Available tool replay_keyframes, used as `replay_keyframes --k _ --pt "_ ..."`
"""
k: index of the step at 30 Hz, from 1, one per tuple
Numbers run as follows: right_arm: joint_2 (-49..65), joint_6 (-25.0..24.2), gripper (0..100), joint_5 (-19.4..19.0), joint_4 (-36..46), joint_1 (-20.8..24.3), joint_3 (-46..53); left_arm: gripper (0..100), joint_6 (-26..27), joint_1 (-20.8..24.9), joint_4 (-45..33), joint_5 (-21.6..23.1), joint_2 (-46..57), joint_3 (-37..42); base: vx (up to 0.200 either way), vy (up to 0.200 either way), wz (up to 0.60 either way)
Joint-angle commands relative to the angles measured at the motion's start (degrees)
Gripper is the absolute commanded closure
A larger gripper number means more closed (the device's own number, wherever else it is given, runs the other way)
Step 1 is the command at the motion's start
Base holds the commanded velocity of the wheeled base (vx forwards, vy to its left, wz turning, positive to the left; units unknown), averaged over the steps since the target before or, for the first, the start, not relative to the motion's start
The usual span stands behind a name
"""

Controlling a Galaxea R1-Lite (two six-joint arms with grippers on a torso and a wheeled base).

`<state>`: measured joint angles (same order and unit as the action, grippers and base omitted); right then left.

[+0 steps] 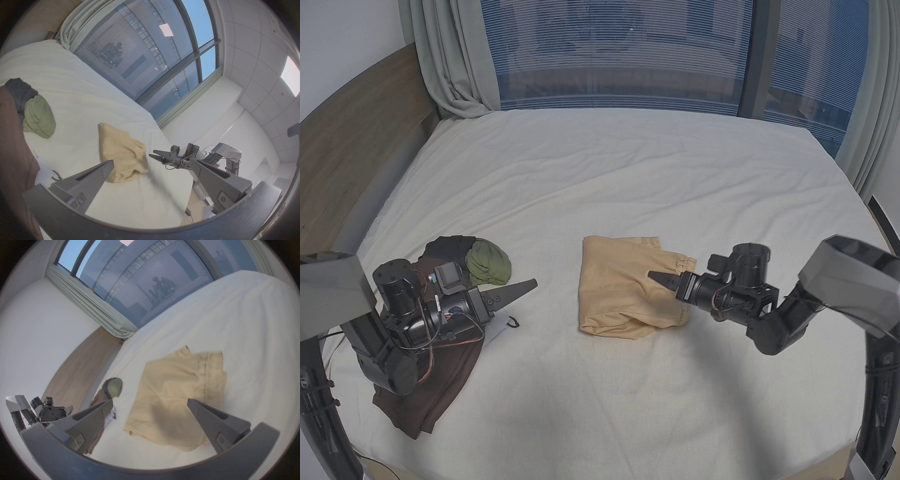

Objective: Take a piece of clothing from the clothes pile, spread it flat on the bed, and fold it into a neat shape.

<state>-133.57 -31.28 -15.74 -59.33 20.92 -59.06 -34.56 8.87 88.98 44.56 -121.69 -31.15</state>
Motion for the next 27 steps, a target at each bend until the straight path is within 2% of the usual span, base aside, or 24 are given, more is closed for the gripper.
replay_keyframes --k 1,4,5,7,10,13,18,23,27 --pt "29.95 3.68 0 0.45 1.59 -1.93 16.79 0 -7.1 1.23 -0.12 6.77 21.75 6.71 0.0 0.0 0.0" --pt "37.51 9.57 0 0.8 3.96 -5.01 23.29 0 -7.36 1.58 -0.12 9.85 27.12 9.7 0.0 0.0 0.0" --pt "41.46 12.91 0 0.88 4.4 -7.3 27.33 0 -7.36 2.46 -0.12 10.81 30.46 11.55 0.0 0.0 0.0" --pt "46.21 17.39 0 0.8 4.14 -10.9 32.08 0 -7.54 4.31 -0.12 11.08 35.03 13.66 0.0 0.0 0.0" --pt "54.56 21.09 0 0.36 3.96 -15.65 38.06 0 -7.72 6.77 -0.3 10.38 42.32 16.56 0.0 0.0 0.0" --pt "64.75 21.09 0 -0.96 4.58 -17.32 41.92 0 -7.63 6.86 -0.47 10.29 49.18 18.75 0.0 0.0 0.0" --pt "80.75 21.17 0 -2.19 6.86 -17.23 48.16 0 -7.63 4.92 -1.97 10.2 60.25 25.08 0.0 0.0 0.0" --pt "98.24 21.0 0 -3.69 14.86 -16.35 53.0 0 -7.54 -2.63 -5.75 10.46 70.8 30.71 0.0 0.0 0.0" --pt "115.03 19.42 0 -5.18 26.72 -16.09 56.25 0 -7.63 -8.44 -18.58 10.11 82.93 31.06 0.0 0.0 0.0"
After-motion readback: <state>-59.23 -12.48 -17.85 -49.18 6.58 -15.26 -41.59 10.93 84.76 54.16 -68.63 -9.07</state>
